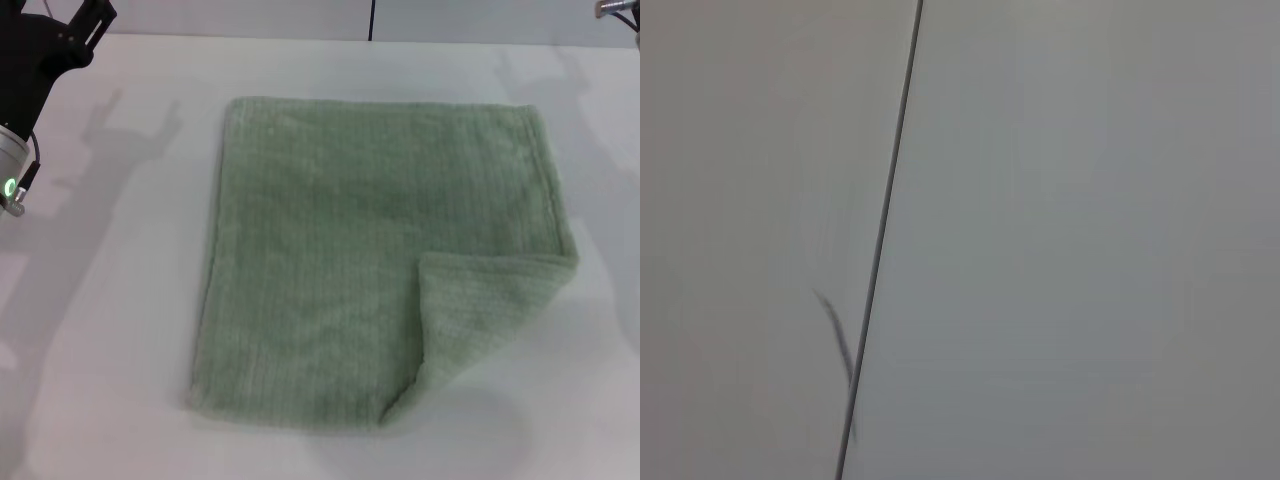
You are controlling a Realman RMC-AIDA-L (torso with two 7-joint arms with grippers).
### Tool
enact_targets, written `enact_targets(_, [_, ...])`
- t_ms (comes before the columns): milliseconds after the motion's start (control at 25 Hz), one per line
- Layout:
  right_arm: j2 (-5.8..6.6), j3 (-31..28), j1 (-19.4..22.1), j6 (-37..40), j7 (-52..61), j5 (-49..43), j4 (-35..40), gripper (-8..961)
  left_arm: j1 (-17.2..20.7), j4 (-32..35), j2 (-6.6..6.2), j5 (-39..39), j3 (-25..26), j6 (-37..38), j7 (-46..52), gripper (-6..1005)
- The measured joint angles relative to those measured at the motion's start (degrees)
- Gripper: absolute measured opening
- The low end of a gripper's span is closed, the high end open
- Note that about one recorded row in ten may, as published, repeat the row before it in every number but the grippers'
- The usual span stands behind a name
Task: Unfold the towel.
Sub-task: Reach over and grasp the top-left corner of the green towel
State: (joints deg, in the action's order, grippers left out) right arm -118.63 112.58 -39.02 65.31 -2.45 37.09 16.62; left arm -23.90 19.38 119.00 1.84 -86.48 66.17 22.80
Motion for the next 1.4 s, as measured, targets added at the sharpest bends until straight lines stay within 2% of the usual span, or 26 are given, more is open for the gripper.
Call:
enact_targets(640, [0.24, -0.8, -0.1, 0.1, -0.1, 0.0, 0.0, 745, -0.1, 0.1, 0.09, 0.2, -0.2, 0.0, 0.0, 846])
enact_targets(720, [-0.16, -2.3, -0.2, 0.1, -0.6, -0.2, -0.1, 744, 0.0, 0.4, -0.08, 0.4, -1.0, 0.0, 0.0, 844])
enact_targets(1120, [-0.25, -3.1, -0.3, 0.1, -0.6, -0.3, -0.2, 739, -0.1, 0.0, -0.21, 0.5, -2.3, -0.2, 0.3, 836])
enact_targets(1200, [-0.24, -3.2, -0.5, -0.1, -0.6, -0.2, -0.5, 738, 0.3, 0.1, -0.27, 0.6, -4.2, -0.1, 0.4, 834])
enact_targets(1280, [-0.21, -3.4, -0.9, -0.4, -0.7, -0.2, -1.1, 737, 0.5, 0.5, -0.44, 0.6, -6.7, -0.1, 1.5, 777])
enact_targets(1400, [-0.21, -3.4, -0.9, -0.4, -0.7, -0.4, -1.2, 736, 0.4, 0.5, -0.52, 0.6, -7.5, -0.5, 2.9, 691])
